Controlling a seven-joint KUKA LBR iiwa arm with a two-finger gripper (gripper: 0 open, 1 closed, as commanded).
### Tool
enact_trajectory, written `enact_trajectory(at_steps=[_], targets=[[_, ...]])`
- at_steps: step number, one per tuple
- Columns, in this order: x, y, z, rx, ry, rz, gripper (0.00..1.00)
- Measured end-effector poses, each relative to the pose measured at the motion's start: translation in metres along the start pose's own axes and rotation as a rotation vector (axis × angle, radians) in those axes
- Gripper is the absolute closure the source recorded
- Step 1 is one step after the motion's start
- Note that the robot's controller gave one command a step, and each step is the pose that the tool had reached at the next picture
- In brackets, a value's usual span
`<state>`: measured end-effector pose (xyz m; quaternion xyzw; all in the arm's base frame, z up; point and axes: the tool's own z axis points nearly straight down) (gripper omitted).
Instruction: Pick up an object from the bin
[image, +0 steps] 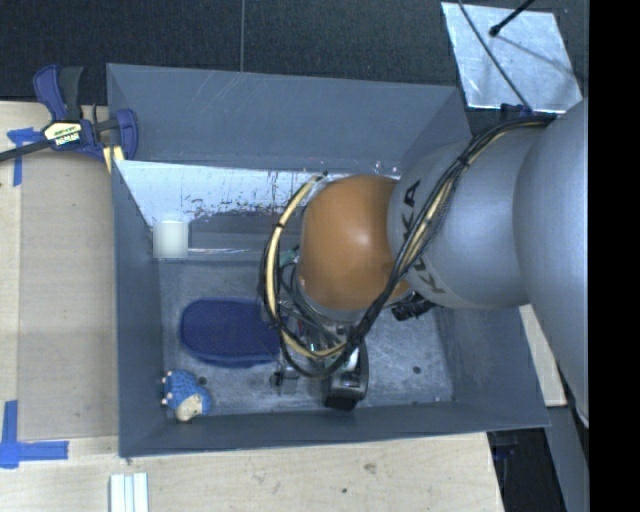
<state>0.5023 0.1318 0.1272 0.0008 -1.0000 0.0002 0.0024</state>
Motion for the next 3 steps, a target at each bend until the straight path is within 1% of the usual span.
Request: enact_trajectory(at_steps=[1,2,3], targets=[[-0.025,-0.001,0.058,-0.002,-0.011,0.070,0.00],[-0.027,0.000,0.052,-0.005,-0.020,0.072,1.00],[-0.006,0.043,0.017,-0.003,-0.013,-0.113,1.00]])
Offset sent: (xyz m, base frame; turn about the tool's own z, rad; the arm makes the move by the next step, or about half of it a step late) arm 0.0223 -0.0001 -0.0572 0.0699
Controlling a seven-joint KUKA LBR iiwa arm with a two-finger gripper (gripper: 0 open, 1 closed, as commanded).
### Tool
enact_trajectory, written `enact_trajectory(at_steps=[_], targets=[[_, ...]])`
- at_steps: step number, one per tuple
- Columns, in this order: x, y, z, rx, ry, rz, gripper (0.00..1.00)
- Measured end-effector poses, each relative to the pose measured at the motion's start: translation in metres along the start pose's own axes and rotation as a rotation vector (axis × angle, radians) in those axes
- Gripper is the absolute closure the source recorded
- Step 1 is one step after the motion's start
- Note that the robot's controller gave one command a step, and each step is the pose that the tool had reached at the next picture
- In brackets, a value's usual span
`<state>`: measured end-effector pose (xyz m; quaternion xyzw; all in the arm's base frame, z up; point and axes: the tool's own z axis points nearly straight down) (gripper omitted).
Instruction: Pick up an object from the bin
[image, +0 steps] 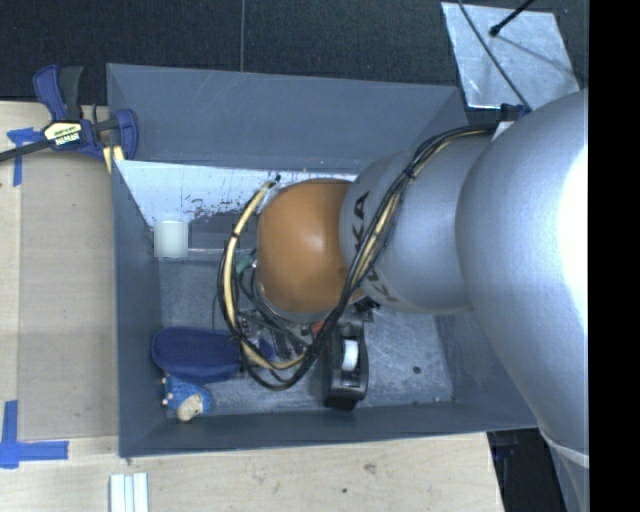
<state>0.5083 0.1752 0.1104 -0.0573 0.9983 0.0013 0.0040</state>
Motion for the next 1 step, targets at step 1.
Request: enact_trajectory(at_steps=[1], targets=[[-0.0061,-0.0066,-0.1147,0.000,-0.003,0.012,1.00]])
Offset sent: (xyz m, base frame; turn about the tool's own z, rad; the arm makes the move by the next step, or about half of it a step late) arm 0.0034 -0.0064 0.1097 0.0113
